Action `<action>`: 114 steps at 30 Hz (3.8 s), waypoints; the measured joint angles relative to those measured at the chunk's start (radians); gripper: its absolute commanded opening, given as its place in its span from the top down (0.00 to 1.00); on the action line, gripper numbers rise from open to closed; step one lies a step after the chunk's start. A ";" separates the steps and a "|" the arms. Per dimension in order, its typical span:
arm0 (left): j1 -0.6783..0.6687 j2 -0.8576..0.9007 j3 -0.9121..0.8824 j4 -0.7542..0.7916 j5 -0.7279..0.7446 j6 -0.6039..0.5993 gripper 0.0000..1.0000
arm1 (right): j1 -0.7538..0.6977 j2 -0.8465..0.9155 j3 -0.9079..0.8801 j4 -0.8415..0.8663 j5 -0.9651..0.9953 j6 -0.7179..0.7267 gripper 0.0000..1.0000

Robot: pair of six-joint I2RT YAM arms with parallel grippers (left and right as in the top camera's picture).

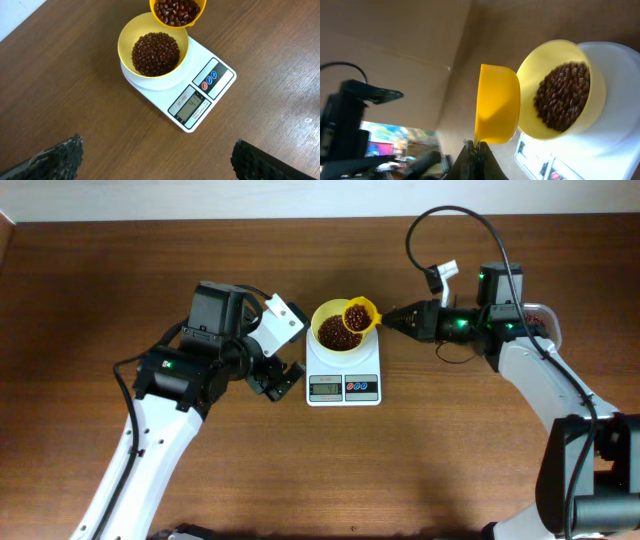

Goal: Scoop item into bowl and weigh 50g on scale
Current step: 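Carry the filled scoop with the right gripper over the yellow bowl, then tilt the scoop with the right gripper to pour beans into the bowl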

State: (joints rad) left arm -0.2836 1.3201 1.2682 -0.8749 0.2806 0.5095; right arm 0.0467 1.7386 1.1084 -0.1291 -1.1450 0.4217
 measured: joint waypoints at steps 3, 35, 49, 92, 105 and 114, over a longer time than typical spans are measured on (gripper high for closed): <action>0.000 0.000 0.000 0.000 0.000 0.000 0.01 | 0.027 0.000 0.000 0.012 0.024 -0.163 0.96; 0.000 0.000 0.000 0.000 0.000 0.000 0.01 | 0.077 0.000 0.000 0.108 0.234 -0.403 0.96; 0.000 0.000 0.000 0.000 0.000 0.000 0.01 | 0.077 0.000 0.000 0.108 0.240 -0.433 0.96; 0.000 0.000 0.000 0.000 0.000 0.000 0.01 | 0.078 0.002 0.000 0.105 0.175 -0.601 0.96; 0.000 0.000 0.000 0.000 0.000 0.000 0.01 | 0.078 0.006 0.000 0.105 0.175 -0.605 0.96; 0.000 0.000 0.000 0.000 0.000 0.000 0.01 | 0.078 0.006 0.000 0.101 0.156 -0.345 0.96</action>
State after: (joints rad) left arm -0.2836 1.3201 1.2682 -0.8749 0.2806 0.5095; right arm 0.1246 1.7451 1.1084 -0.0284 -0.9890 0.0765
